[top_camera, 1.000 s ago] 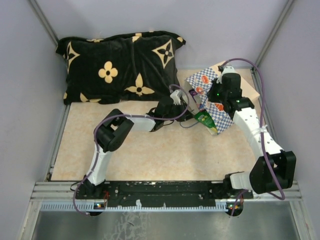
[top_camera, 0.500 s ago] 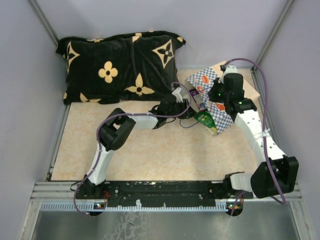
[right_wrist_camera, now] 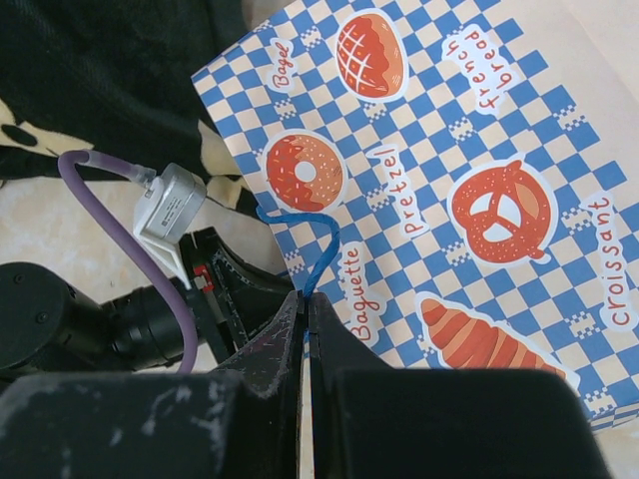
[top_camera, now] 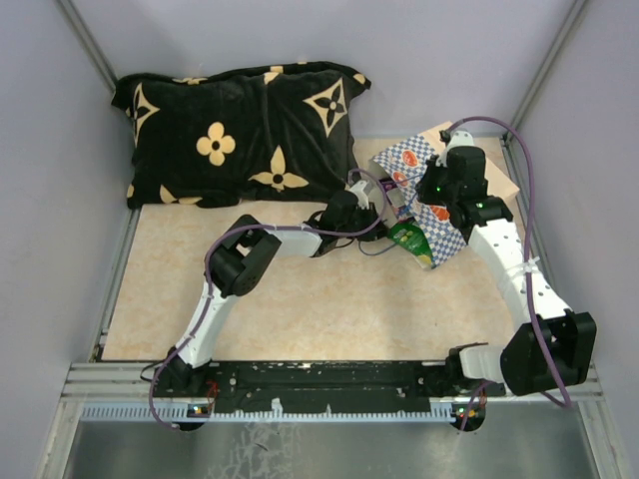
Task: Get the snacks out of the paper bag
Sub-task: Take out the snack from the paper bag.
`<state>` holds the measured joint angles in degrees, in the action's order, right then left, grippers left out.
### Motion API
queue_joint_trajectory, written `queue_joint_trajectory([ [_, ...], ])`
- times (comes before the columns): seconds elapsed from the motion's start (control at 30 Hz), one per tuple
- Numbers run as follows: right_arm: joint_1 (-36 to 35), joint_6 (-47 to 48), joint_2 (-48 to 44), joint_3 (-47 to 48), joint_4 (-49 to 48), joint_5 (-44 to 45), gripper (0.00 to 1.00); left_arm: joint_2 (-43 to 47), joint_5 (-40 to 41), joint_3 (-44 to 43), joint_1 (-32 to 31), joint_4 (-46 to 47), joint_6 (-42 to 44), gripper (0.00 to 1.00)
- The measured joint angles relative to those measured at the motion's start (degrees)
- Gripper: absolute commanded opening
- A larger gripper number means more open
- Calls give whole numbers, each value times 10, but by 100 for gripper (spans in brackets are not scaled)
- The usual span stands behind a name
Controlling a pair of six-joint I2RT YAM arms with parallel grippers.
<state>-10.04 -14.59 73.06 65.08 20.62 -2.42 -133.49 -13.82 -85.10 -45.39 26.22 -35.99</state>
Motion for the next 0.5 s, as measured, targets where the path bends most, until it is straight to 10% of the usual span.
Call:
queue_joint_trajectory([
  [0.5,0,-4,-4,0,0,10,0,269,44,295,0,53,29,0],
])
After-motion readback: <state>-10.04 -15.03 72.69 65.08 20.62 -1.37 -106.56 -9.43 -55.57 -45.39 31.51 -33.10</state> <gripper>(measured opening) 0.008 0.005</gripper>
